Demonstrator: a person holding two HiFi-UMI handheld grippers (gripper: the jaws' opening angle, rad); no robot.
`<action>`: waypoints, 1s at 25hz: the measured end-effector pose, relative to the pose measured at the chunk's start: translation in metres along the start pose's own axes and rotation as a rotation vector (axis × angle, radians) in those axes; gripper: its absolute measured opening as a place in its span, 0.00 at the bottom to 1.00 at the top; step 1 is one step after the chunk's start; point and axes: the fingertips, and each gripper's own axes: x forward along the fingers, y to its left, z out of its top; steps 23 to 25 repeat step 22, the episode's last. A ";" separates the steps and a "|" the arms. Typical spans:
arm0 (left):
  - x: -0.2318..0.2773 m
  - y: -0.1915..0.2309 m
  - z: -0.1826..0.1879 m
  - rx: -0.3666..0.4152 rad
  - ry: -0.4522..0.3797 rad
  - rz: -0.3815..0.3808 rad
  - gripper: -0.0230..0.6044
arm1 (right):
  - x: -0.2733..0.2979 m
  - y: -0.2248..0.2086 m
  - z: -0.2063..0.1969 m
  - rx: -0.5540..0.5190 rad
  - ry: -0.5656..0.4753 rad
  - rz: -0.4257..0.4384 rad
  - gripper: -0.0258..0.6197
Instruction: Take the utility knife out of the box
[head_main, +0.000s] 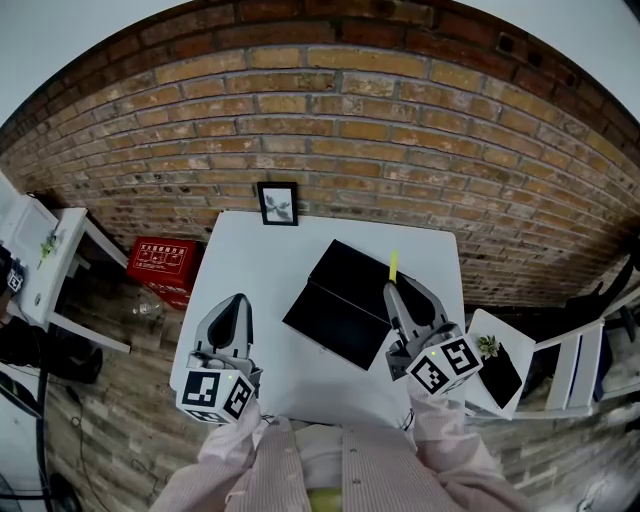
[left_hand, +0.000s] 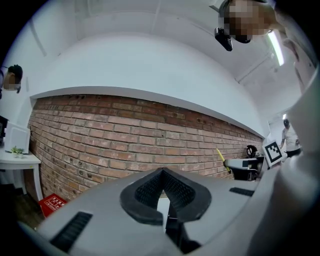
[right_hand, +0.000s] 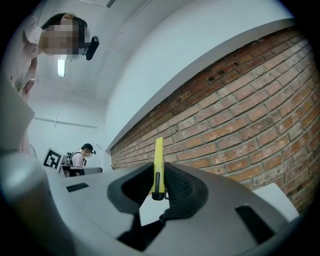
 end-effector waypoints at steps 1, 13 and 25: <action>0.000 0.000 -0.001 0.001 0.000 0.001 0.02 | -0.001 -0.001 0.000 -0.001 0.000 -0.002 0.14; 0.000 0.002 -0.009 0.019 0.029 0.009 0.02 | 0.000 -0.001 -0.009 -0.016 0.023 0.001 0.14; 0.001 0.001 -0.014 0.014 0.048 0.008 0.02 | -0.001 -0.002 -0.012 -0.025 0.034 -0.001 0.14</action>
